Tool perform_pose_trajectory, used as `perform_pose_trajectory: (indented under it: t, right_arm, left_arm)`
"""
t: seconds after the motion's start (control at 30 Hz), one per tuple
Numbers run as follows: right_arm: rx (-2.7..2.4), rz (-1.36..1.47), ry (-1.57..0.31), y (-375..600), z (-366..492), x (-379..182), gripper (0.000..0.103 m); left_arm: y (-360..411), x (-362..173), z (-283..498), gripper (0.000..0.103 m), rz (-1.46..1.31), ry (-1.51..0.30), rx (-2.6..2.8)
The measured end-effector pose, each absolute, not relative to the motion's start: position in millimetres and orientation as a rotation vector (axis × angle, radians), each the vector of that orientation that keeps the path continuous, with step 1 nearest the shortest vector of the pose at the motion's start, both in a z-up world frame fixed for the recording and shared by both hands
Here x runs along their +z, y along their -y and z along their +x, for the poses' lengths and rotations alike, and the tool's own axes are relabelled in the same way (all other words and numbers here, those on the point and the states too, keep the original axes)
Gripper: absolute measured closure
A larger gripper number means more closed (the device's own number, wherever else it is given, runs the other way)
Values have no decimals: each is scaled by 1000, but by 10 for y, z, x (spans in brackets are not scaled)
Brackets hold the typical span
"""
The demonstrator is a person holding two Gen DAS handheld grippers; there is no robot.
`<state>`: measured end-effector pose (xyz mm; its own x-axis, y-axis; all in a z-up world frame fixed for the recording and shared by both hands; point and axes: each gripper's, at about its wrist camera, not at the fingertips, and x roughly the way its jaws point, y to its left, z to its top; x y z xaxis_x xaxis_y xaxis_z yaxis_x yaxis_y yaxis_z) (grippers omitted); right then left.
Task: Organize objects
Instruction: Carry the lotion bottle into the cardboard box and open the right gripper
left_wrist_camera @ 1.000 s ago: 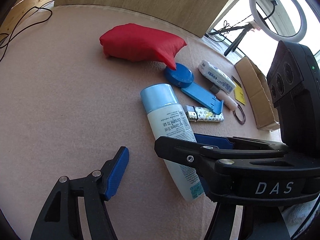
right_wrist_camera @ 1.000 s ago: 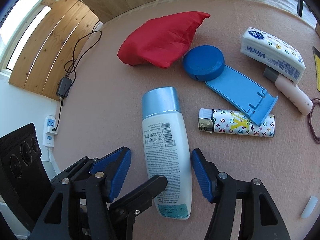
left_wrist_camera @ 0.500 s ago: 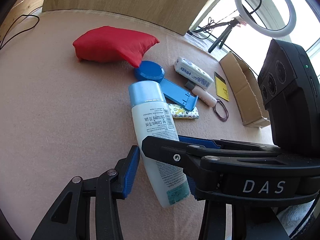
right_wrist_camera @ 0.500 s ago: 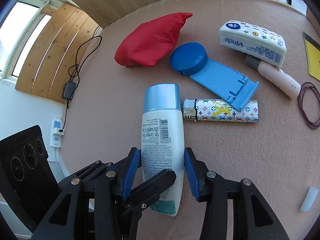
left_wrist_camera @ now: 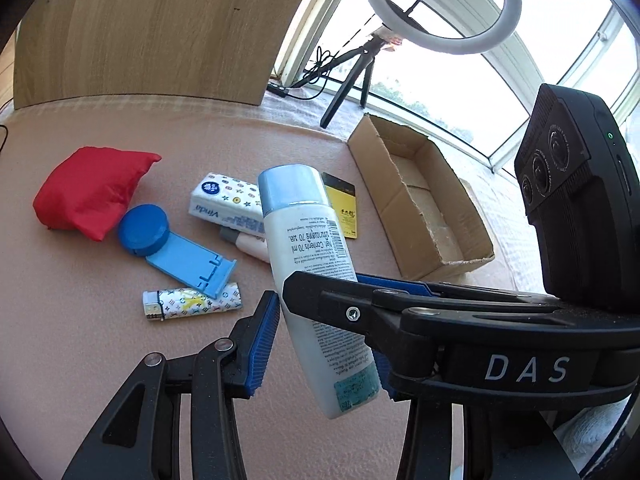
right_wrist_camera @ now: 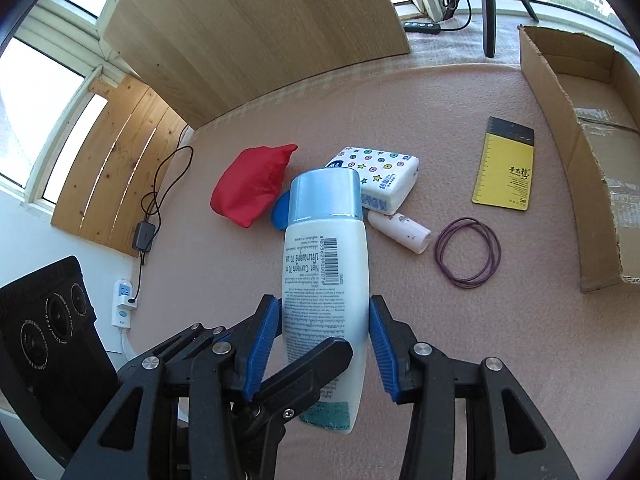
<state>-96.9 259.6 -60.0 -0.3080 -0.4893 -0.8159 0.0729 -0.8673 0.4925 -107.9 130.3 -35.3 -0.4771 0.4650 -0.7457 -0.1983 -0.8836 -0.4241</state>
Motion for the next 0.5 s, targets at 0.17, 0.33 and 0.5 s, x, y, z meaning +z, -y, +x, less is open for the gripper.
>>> perform_pose_trajectory:
  t: [0.17,0.33,0.5]
  right_arm:
    - [-2302,1557,567,-3069,-1042,-470,61]
    - [-2369,1544,602,-3516,-1141,-404,60]
    - [-2414,1545,640,-3907,-1240,-415,60]
  left_arm:
    - [-1788,-216,-1306,56,-1280,363,2344]
    - [-2278,-144,-1542,56,-1253,339,2317]
    - [-2760,-116,-1740,56,-1244,310,2298]
